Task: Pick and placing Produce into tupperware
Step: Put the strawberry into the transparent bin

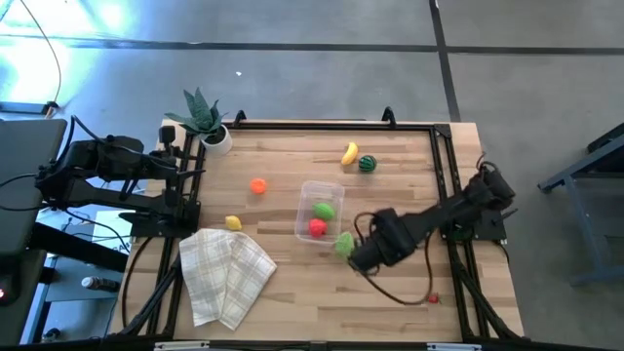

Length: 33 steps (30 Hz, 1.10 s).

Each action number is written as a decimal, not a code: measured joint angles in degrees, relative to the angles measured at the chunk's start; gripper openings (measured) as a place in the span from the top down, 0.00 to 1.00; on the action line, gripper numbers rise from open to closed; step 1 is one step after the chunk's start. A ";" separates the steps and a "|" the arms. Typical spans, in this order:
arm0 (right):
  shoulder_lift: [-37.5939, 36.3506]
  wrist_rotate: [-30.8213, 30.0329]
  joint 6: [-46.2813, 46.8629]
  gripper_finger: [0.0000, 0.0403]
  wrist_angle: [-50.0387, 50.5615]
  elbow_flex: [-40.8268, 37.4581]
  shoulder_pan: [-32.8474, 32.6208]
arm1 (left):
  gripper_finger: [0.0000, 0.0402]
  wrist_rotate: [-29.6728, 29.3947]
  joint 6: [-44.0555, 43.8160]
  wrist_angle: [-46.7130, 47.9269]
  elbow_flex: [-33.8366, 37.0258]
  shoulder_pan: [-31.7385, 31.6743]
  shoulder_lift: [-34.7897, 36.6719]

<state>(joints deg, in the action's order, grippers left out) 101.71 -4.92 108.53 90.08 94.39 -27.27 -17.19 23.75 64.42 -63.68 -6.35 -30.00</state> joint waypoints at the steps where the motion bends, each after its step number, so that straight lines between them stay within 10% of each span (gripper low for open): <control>1: 0.00 1.63 1.43 0.40 0.00 -0.08 -1.03 | 0.72 0.00 0.00 0.02 0.00 0.00 0.00; 18: -0.22 6.84 -44.97 0.40 -0.06 -0.11 -22.14 | 0.72 0.00 -0.02 0.00 -0.02 0.00 0.02; 33: -0.22 -1.63 -48.43 0.40 -0.81 -0.11 -41.34 | 0.72 0.00 0.00 0.00 0.00 -0.01 0.03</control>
<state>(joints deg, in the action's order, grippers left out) 101.49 -6.56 60.10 89.28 94.28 -68.62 -17.19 23.75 64.42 -63.68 -6.36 -29.96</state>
